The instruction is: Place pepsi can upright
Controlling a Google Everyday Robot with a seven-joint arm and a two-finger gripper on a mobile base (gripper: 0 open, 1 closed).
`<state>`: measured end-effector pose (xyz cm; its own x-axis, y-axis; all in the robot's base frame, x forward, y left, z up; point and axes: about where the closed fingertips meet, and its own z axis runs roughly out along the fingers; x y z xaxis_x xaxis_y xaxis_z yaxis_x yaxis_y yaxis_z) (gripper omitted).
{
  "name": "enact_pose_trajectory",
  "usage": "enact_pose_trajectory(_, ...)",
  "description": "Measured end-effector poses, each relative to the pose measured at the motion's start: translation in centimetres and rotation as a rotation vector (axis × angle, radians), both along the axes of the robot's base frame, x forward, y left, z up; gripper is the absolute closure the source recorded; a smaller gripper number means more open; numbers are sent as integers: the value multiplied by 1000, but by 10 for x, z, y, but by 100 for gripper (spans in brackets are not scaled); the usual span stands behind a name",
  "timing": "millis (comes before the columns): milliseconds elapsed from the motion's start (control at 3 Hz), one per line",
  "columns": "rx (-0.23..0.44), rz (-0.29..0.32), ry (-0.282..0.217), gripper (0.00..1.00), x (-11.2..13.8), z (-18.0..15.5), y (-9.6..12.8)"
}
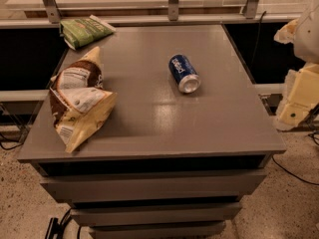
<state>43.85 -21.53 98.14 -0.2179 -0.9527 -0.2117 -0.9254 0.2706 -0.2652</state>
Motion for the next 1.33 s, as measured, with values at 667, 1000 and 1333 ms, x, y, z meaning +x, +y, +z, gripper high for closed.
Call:
enact_pose_trajectory(667, 30, -8, 26, 0, 20, -8, 13)
enact_pose_trajectory(1000, 68, -38, 30, 0, 57, -17, 42)
enact_pose_trajectory(1333, 93, -114, 27, 0, 102, -28, 77)
